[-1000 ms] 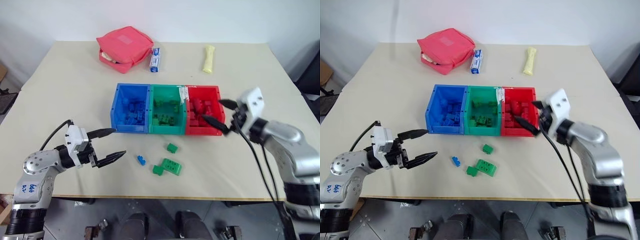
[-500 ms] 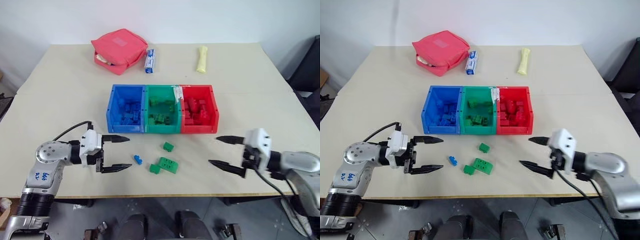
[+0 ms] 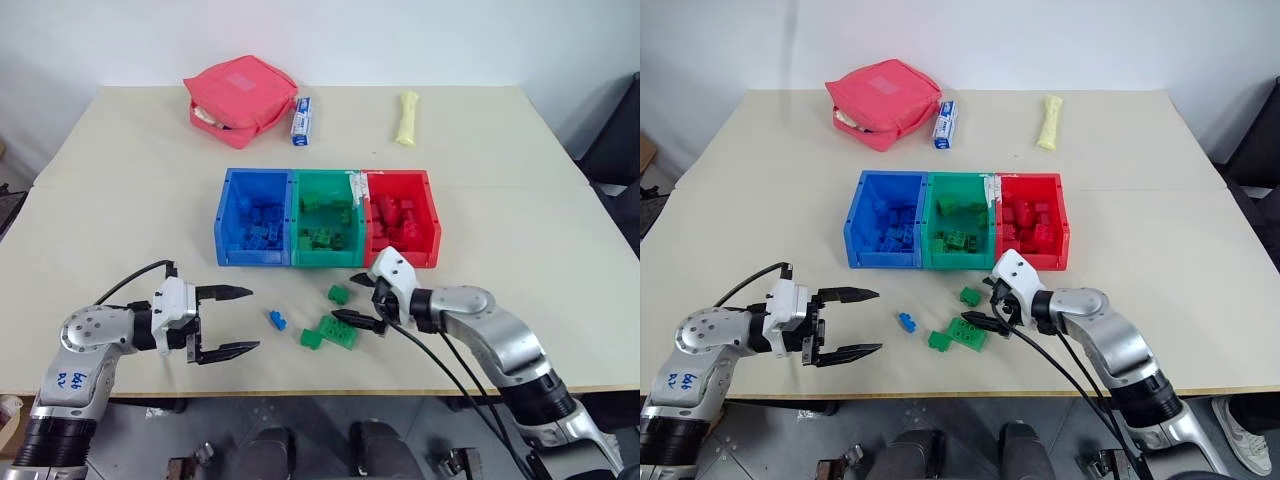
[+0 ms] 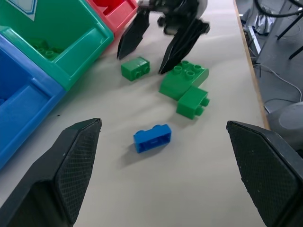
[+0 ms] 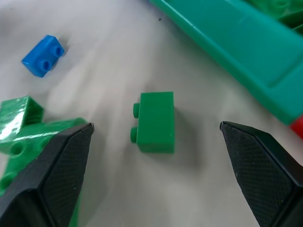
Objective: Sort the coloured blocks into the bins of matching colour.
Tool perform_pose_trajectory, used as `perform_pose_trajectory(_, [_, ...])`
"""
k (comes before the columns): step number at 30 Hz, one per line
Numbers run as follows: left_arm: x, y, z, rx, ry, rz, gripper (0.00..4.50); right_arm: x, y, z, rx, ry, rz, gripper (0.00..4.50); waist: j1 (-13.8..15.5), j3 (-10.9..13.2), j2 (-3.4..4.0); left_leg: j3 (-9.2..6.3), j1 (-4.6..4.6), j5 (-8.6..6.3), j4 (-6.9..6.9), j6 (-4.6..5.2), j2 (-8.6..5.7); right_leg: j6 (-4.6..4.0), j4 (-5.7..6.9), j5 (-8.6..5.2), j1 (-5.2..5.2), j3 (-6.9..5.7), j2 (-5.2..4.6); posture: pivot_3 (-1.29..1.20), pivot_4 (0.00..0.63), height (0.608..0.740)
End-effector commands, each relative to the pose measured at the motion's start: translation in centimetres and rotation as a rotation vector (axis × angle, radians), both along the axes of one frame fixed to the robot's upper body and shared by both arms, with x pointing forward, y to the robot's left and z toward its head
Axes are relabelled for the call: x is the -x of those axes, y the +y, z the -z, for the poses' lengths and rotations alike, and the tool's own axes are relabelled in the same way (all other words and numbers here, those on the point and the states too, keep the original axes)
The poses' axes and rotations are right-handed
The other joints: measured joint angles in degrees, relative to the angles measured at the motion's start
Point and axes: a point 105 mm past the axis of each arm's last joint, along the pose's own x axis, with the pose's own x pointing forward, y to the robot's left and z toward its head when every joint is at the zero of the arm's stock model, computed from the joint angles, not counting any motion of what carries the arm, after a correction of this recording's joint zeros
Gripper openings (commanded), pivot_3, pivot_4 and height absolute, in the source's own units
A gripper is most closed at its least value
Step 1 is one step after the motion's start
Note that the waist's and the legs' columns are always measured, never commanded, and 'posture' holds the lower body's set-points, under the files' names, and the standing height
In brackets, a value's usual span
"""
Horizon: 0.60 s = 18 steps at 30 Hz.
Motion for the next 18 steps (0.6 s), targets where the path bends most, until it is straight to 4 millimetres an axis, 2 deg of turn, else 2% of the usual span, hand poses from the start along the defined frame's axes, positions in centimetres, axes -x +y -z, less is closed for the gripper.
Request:
perform_pose_trajectory(1, [0.1, -0.1, -1.3, 0.025, -0.047, -0.012, 4.50, -0.2, 1.1, 0.1, -0.005, 0.004, -0.008, 4.30, -0.04, 0.00, 0.00, 0.00, 0.00, 0.00, -0.01, -0.01, 0.00, 0.00, 0.00, 0.00, -0.01, 0.00, 0.00, 0.00, 0.150, 0.740])
perform_pose_trajectory(3, [0.0, -0.1, -1.4, 0.036, -0.051, -0.027, 4.50, 0.0, 1.4, 0.1, -0.010, 0.010, -0.025, 3.89, -0.04, 0.00, 0.00, 0.00, 0.01, 0.00, -0.02, -0.01, 0.00, 0.00, 0.02, 0.00, -0.02, 0.00, 0.00, 0.00, 0.150, 0.740])
perform_pose_trajectory(9, [-0.1, 0.1, -1.6, 0.075, -0.052, -0.079, 4.50, 0.3, 1.0, -0.4, -0.008, -0.009, -0.046, 2.00, -0.04, 0.00, 0.00, 0.01, 0.00, -0.01, -0.03, 0.01, -0.01, 0.00, 0.01, 0.00, -0.03, -0.01, 0.00, 0.00, 0.150, 0.740])
perform_pose_trajectory(12, [-0.3, 0.3, -1.9, 0.120, -0.060, -0.129, 4.50, 0.3, 0.6, -1.4, -0.024, -0.036, -0.059, 0.95, -0.02, 0.00, 0.00, 0.01, 0.00, -0.01, -0.02, 0.01, -0.01, 0.00, 0.00, 0.00, -0.03, 0.00, 0.00, 0.00, 0.150, 0.740])
perform_pose_trajectory(16, [-1.0, 1.0, -2.8, 0.228, -0.085, -0.252, 4.50, 0.4, 1.3, -5.5, -0.162, -0.106, -0.109, 0.92, -0.10, 0.00, 0.00, 0.01, -0.02, -0.01, -0.02, 0.01, -0.01, 0.00, 0.01, 0.00, -0.04, 0.00, 0.01, 0.00, 0.150, 0.740])
perform_pose_trajectory(18, [-1.2, 1.6, -3.2, 0.268, -0.094, -0.316, 4.50, -1.0, 1.6, -8.6, -0.257, -0.164, -0.054, 0.92, -0.30, 0.00, 0.00, 0.03, -0.01, 0.00, -0.02, 0.00, 0.00, 0.00, 0.03, 0.00, -0.06, 0.01, 0.02, 0.00, 0.150, 0.740])
